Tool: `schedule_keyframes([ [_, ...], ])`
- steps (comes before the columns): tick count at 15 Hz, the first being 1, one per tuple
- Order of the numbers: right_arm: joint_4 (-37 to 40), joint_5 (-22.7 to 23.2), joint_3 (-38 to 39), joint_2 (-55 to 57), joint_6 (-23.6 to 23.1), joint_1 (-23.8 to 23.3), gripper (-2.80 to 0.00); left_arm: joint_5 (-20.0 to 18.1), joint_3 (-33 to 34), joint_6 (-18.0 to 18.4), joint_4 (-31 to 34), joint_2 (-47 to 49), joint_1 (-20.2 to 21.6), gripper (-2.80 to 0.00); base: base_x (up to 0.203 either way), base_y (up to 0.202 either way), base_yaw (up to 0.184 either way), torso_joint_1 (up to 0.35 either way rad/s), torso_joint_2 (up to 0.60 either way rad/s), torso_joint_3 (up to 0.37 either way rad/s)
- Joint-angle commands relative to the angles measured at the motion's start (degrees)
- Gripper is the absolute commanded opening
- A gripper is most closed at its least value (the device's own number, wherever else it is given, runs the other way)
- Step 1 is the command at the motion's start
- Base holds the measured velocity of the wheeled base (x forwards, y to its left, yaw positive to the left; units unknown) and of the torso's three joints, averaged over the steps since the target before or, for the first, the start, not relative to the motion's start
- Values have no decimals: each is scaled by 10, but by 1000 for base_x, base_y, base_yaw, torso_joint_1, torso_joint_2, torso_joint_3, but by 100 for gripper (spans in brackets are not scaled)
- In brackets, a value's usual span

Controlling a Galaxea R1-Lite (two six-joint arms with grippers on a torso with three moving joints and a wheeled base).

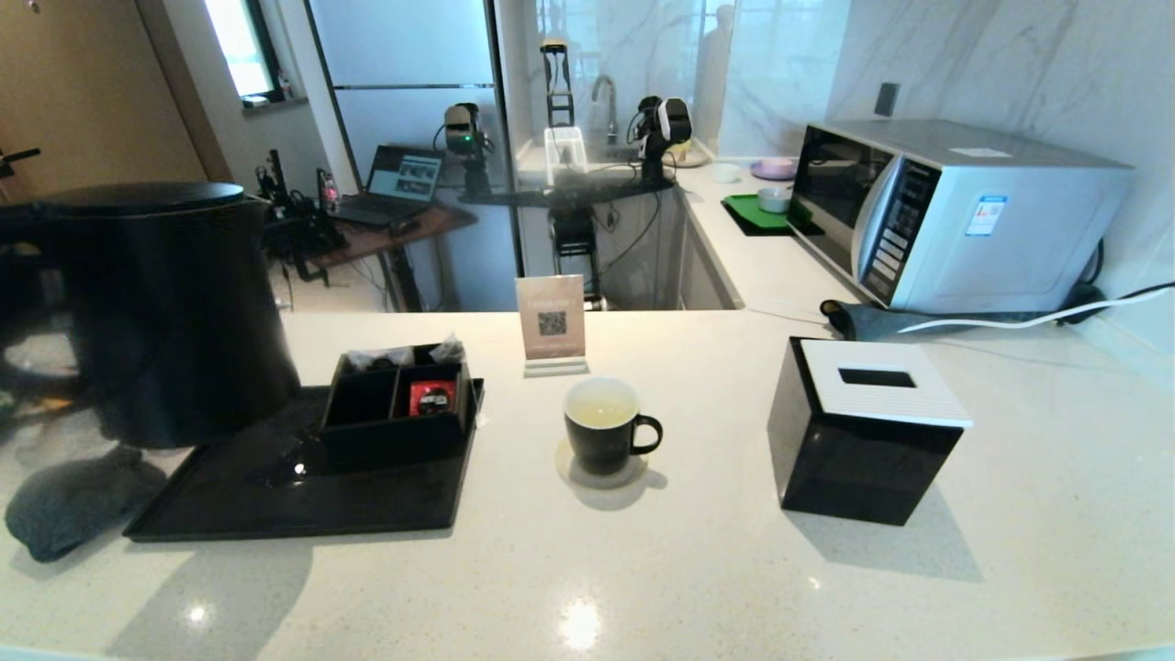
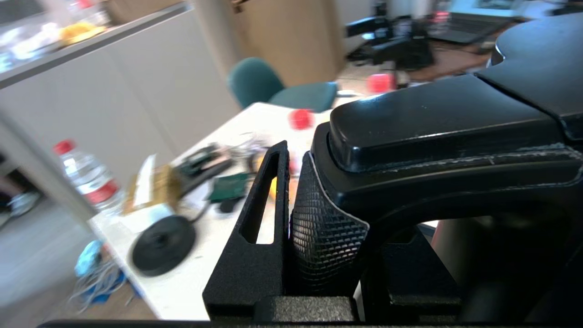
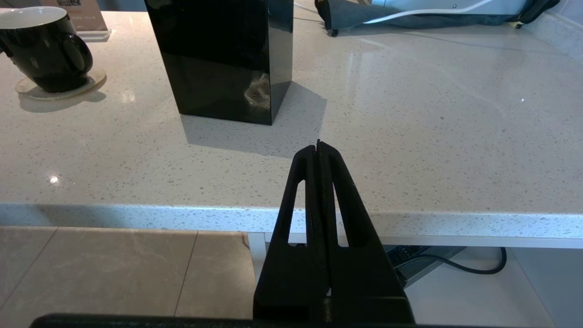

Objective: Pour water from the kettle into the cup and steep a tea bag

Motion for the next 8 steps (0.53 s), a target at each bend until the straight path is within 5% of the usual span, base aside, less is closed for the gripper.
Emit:
schedule_keyframes([
  [1,0,0,0,1,0,0,-280,-29,12,-4,-18,5,64,-280,0,0,0,0,0,0],
  [8,0,0,0,1,0,0,-280,-87,40,-4,-193,126,120,-280,0,0,0,0,0,0],
])
